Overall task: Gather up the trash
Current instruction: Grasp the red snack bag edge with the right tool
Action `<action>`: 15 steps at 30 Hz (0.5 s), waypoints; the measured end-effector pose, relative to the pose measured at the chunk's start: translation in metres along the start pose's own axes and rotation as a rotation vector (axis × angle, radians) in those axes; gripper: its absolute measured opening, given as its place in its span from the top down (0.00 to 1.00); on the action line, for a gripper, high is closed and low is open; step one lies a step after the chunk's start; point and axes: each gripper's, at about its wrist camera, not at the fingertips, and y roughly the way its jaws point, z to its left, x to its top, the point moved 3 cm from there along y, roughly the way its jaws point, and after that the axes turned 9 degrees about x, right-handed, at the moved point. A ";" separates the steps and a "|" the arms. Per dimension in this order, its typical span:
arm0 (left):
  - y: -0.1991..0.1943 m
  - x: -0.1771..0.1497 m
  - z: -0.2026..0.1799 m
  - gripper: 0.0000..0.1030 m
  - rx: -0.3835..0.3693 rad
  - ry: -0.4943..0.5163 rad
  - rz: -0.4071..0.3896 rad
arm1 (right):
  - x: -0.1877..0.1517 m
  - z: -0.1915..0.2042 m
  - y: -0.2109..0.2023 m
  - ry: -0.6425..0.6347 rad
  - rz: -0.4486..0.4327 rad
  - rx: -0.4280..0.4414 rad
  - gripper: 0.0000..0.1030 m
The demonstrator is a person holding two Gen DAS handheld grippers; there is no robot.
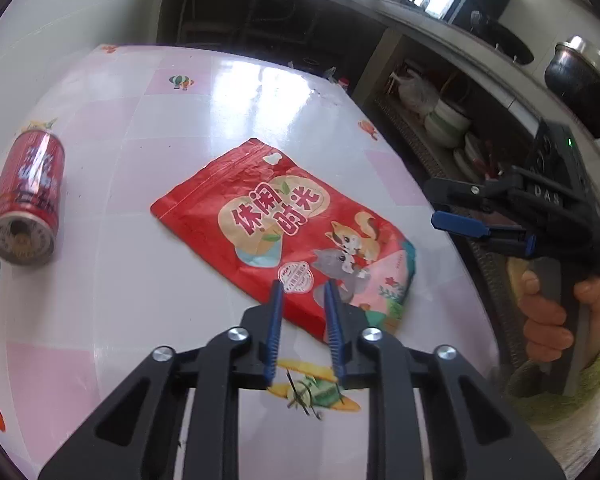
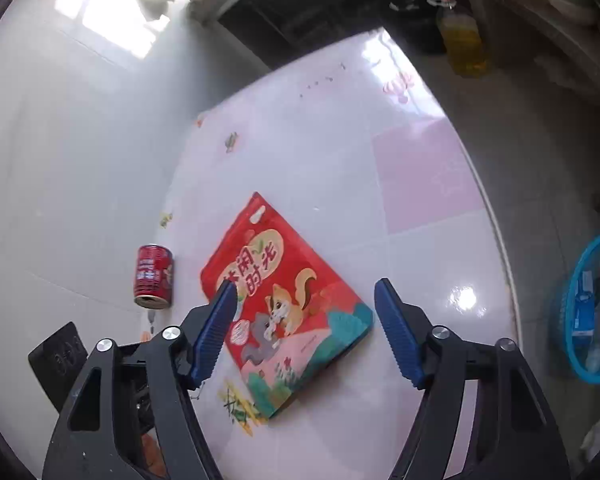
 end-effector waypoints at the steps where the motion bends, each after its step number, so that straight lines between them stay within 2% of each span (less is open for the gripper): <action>1: 0.004 0.001 -0.002 0.86 0.011 0.012 0.003 | -0.002 0.003 0.004 -0.001 0.014 -0.013 0.37; 9: 0.025 -0.003 -0.011 0.90 0.085 0.074 0.046 | -0.005 -0.012 0.025 0.017 0.075 -0.071 0.42; 15: 0.035 -0.007 -0.011 0.90 0.104 0.089 0.064 | 0.000 -0.014 0.015 0.001 0.050 -0.083 0.43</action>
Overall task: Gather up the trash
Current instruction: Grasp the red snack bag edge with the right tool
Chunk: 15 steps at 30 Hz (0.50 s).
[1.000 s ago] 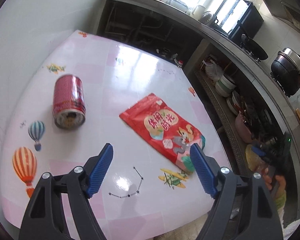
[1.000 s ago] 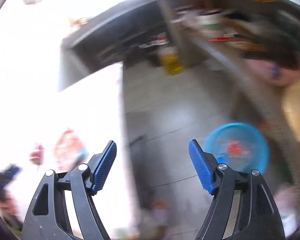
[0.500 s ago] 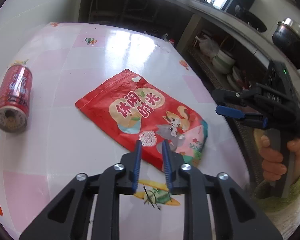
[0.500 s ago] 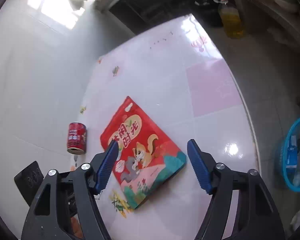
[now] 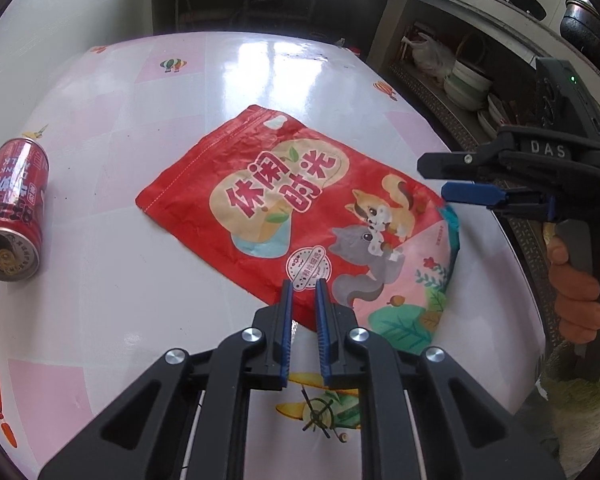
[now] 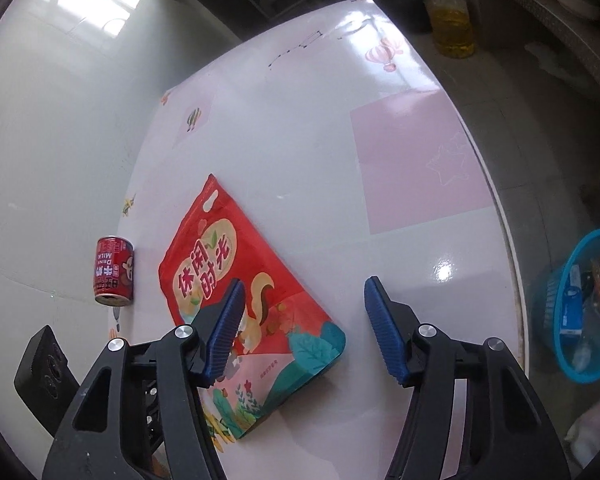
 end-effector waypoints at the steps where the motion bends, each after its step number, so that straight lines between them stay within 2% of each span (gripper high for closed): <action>1: 0.000 0.000 0.000 0.91 0.006 0.005 -0.002 | 0.002 -0.002 -0.001 0.003 -0.002 0.000 0.43; 4: 0.000 0.000 -0.002 0.91 0.017 0.016 -0.008 | 0.007 -0.008 0.000 0.011 -0.007 -0.009 0.43; 15: -0.001 -0.002 -0.008 0.91 0.046 0.045 -0.030 | 0.001 -0.006 0.003 0.012 0.044 0.040 0.43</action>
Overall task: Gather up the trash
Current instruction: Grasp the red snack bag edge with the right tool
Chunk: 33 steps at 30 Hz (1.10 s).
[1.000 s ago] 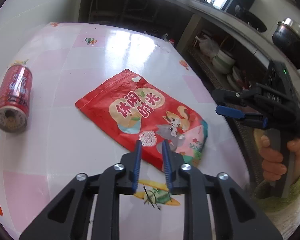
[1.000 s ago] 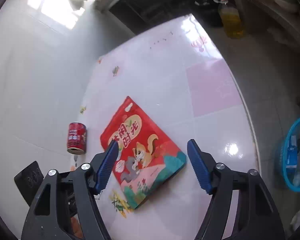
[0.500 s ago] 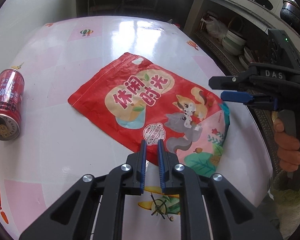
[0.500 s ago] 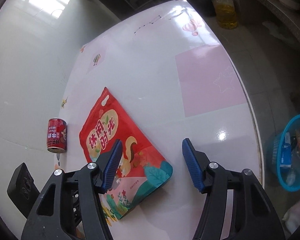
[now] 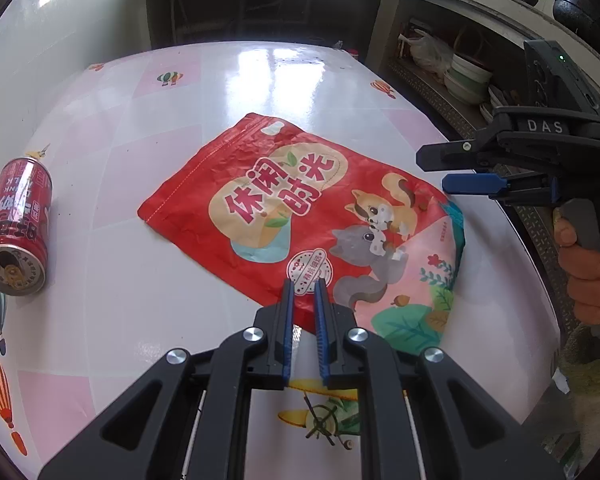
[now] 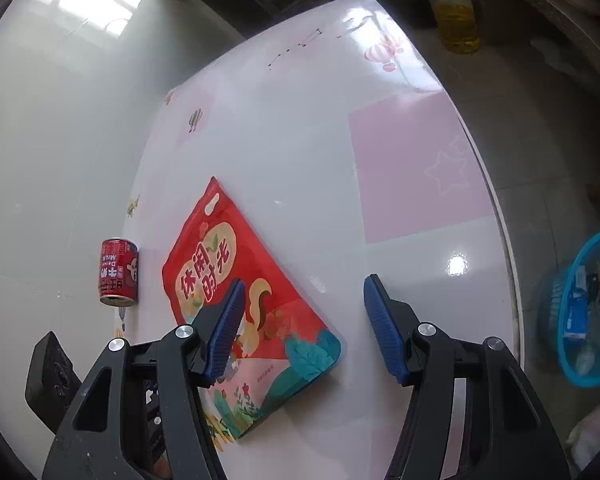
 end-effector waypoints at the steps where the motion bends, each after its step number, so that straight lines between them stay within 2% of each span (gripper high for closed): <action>1: 0.000 0.000 0.000 0.91 0.001 0.002 -0.002 | 0.000 0.000 0.000 0.003 0.006 0.008 0.43; 5: -0.001 -0.001 -0.002 0.91 0.000 0.002 -0.004 | -0.002 0.000 0.002 0.034 0.044 0.076 0.44; 7: -0.001 -0.001 -0.002 0.91 0.000 0.004 -0.005 | -0.004 -0.001 0.004 0.060 0.067 0.117 0.48; 16: -0.003 -0.001 -0.003 0.91 -0.001 0.010 -0.007 | -0.017 0.005 0.003 0.039 0.109 0.131 0.58; 21: -0.002 -0.001 0.001 0.91 0.001 0.011 -0.008 | -0.039 0.010 0.000 0.017 0.145 0.135 0.70; 25: -0.003 -0.002 0.005 0.91 0.008 0.017 -0.009 | -0.063 0.016 -0.003 0.013 0.174 0.190 0.77; 28: -0.003 -0.003 0.006 0.91 0.008 0.034 -0.012 | -0.080 0.023 -0.003 0.002 0.202 0.235 0.79; 33: -0.005 -0.007 0.003 0.91 0.028 0.071 -0.023 | -0.081 0.025 0.000 0.022 0.165 0.274 0.77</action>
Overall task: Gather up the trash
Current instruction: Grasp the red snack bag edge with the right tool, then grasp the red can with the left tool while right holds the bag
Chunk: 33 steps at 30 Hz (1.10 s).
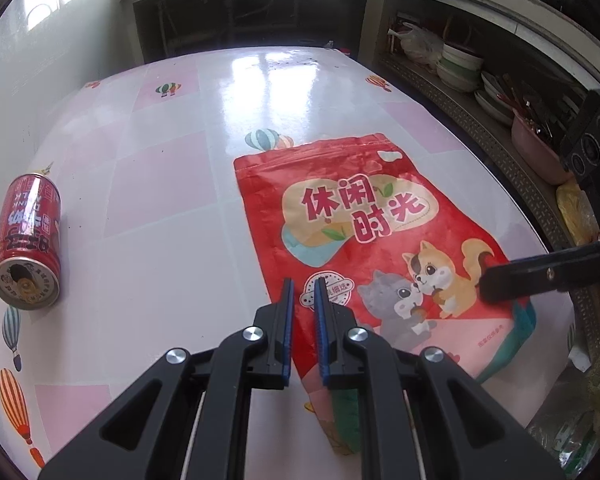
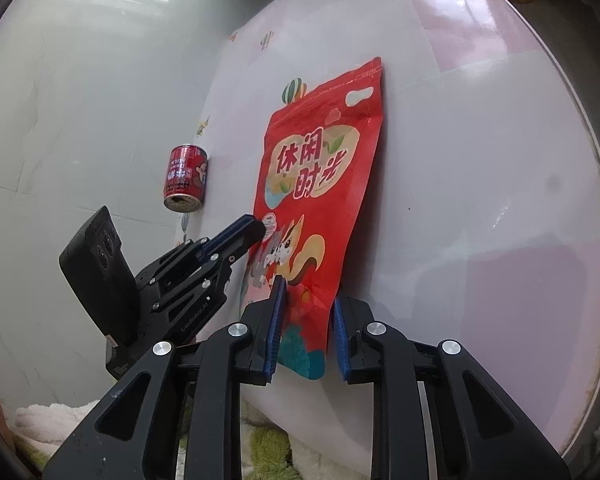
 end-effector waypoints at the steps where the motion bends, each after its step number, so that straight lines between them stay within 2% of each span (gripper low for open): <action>1: 0.000 0.000 0.000 0.91 -0.002 0.000 0.001 | 0.003 -0.002 0.000 0.009 -0.005 0.005 0.77; 3: -0.001 0.000 0.000 0.91 -0.012 -0.005 0.005 | 0.005 -0.004 0.005 0.023 -0.014 0.007 0.77; 8: 0.000 0.000 0.003 0.91 -0.036 -0.019 0.009 | 0.008 -0.009 -0.002 0.034 -0.064 0.022 0.91; 11: -0.004 0.002 0.015 0.91 -0.132 -0.084 0.023 | 0.005 -0.009 -0.006 0.036 -0.104 0.017 0.93; 14: -0.027 0.006 0.033 0.88 -0.112 -0.099 -0.061 | 0.000 -0.011 -0.011 0.031 -0.121 0.010 0.93; 16: -0.047 0.012 0.055 0.71 -0.070 -0.129 -0.120 | -0.002 -0.013 -0.010 0.029 -0.123 0.004 0.93; 17: -0.057 0.015 0.072 0.65 -0.028 -0.163 -0.151 | -0.002 -0.015 -0.010 0.030 -0.123 0.003 0.93; 19: -0.070 0.020 0.103 0.45 0.069 -0.226 -0.191 | -0.003 -0.017 -0.009 0.034 -0.123 0.008 0.93; 20: -0.074 0.020 0.119 0.42 0.122 -0.259 -0.208 | -0.003 -0.019 -0.009 0.035 -0.124 0.011 0.93; 22: -0.073 0.019 0.143 0.27 0.204 -0.316 -0.196 | -0.003 -0.018 -0.005 0.037 -0.127 0.017 0.93; 27: -0.040 0.016 0.175 0.22 0.306 -0.427 -0.119 | -0.005 -0.025 -0.005 0.054 -0.124 0.030 0.93; 32: -0.010 0.012 0.180 0.22 0.403 -0.445 -0.054 | -0.006 -0.025 -0.009 0.053 -0.129 0.029 0.93; 33: -0.008 0.009 0.179 0.26 0.413 -0.447 -0.050 | -0.006 -0.026 -0.010 0.054 -0.130 0.029 0.93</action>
